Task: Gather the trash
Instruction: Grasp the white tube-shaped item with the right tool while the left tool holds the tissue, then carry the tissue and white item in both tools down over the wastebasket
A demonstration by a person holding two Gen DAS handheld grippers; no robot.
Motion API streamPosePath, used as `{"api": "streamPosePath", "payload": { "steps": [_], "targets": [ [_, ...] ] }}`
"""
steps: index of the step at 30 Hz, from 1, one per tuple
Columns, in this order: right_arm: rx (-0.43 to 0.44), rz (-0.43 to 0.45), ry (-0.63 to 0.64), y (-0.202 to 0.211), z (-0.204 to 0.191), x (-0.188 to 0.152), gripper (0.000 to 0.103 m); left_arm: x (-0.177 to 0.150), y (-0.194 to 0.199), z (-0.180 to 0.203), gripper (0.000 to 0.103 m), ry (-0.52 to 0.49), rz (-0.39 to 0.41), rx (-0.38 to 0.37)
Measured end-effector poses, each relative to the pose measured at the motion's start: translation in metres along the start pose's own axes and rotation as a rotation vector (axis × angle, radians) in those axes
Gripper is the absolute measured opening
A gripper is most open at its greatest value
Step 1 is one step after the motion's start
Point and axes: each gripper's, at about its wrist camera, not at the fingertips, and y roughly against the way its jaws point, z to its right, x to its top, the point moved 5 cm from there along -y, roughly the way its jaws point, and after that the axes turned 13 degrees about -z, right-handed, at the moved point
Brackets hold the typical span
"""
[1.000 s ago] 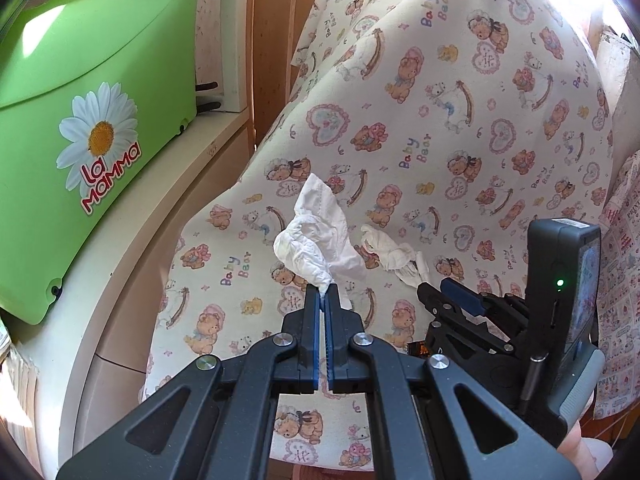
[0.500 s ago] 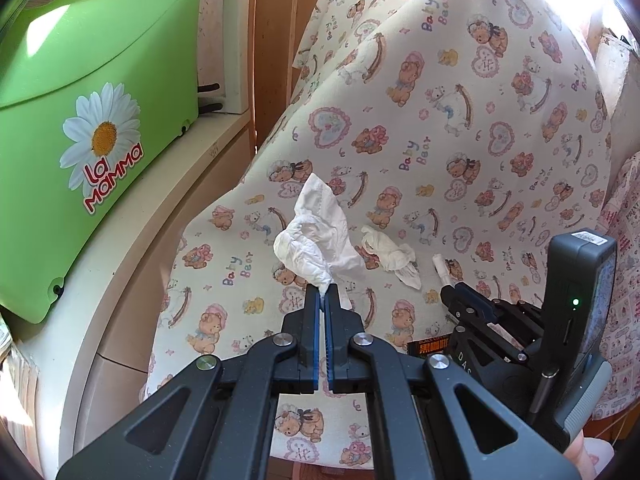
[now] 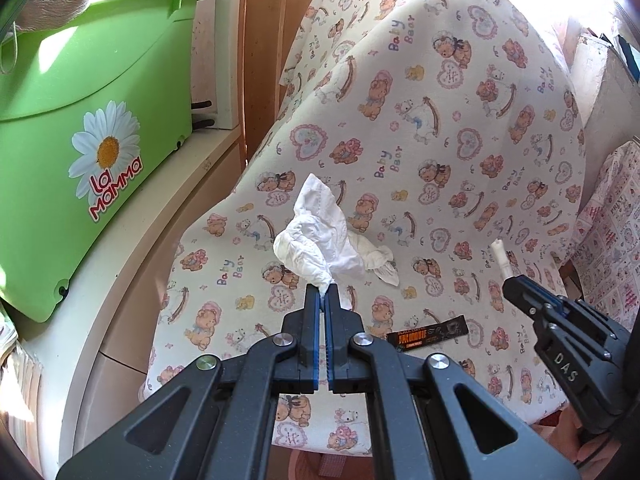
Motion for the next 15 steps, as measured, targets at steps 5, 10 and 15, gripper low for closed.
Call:
{"api": "streamPosePath", "payload": {
  "steps": [5, 10, 15],
  "targets": [
    [0.031, 0.022, -0.025, 0.03, 0.006, -0.01, 0.01, -0.021, 0.014, 0.006, 0.002, -0.003, 0.023, -0.018],
    [0.065, 0.011, -0.037, 0.048, 0.004, -0.035, 0.01, -0.041, 0.027, 0.013, 0.002, -0.015, 0.061, -0.031],
    [0.069, 0.013, -0.012, 0.067, -0.003, -0.065, 0.01, -0.059, 0.036, 0.025, 0.002, -0.055, 0.096, -0.017]
  ]
}}
